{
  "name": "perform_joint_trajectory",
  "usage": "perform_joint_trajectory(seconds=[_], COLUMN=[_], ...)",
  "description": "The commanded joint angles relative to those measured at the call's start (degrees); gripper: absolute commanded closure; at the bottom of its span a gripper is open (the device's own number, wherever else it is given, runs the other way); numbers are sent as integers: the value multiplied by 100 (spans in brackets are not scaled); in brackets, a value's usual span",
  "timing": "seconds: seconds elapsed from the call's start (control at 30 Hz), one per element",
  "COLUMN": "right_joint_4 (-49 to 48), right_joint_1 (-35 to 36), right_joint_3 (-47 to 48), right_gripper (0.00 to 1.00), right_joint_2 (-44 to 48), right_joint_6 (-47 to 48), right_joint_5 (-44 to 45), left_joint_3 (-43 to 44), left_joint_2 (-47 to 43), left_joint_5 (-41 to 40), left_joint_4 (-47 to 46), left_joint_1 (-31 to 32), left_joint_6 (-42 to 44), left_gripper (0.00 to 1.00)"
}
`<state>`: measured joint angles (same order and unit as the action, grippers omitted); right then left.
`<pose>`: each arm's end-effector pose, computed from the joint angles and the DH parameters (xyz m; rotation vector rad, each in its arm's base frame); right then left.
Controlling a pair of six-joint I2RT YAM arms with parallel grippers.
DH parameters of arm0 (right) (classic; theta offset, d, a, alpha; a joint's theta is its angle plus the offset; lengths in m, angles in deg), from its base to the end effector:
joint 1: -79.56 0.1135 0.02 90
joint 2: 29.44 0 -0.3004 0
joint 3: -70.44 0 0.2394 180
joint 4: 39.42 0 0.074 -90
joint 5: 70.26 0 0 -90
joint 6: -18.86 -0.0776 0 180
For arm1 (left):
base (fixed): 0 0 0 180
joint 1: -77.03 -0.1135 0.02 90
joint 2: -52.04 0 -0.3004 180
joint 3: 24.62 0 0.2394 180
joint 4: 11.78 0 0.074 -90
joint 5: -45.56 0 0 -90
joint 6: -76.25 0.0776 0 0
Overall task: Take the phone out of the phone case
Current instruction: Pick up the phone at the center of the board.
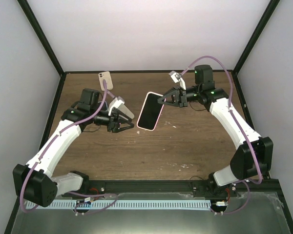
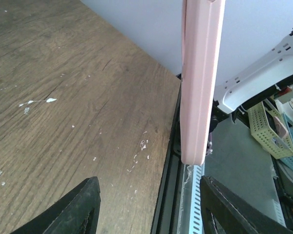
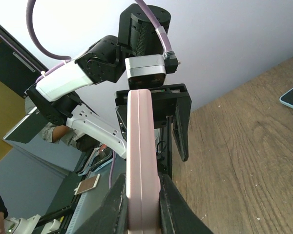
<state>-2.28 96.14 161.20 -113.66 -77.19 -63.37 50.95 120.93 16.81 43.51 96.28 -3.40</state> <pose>0.2649 0.1592 0.3972 -1.0532 1.6798 1.7359 0.1883 -0.1378 0.3381 1.0252 1.9773 -1.3466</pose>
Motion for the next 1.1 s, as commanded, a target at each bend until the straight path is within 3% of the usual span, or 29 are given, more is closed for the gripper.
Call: perform_joint_trajectory(seconds=[0.0,0.67,0.83,1.07], right_joint_4=[-37,-160,-34,-40], right_joint_1=[-16,79,80,75], right_joint_3=[339,169,148,161], right_gripper=[99,99,99,99], right_joint_2=[205,296,337,330], right_joint_6=[-28,-101,16,-6], right_joint_5=[-252,-357,8,29], left_joint_3=[38,159,63,-204], left_joint_2=[-15,341,199,-91], left_joint_5=[292,-327,315,541], left_joint_4=[-64,-339,-263,-420], left_joint_1=[85,308,299,276], left_joint_6=[107,-191,93,28], left_gripper=[42,47,44,43])
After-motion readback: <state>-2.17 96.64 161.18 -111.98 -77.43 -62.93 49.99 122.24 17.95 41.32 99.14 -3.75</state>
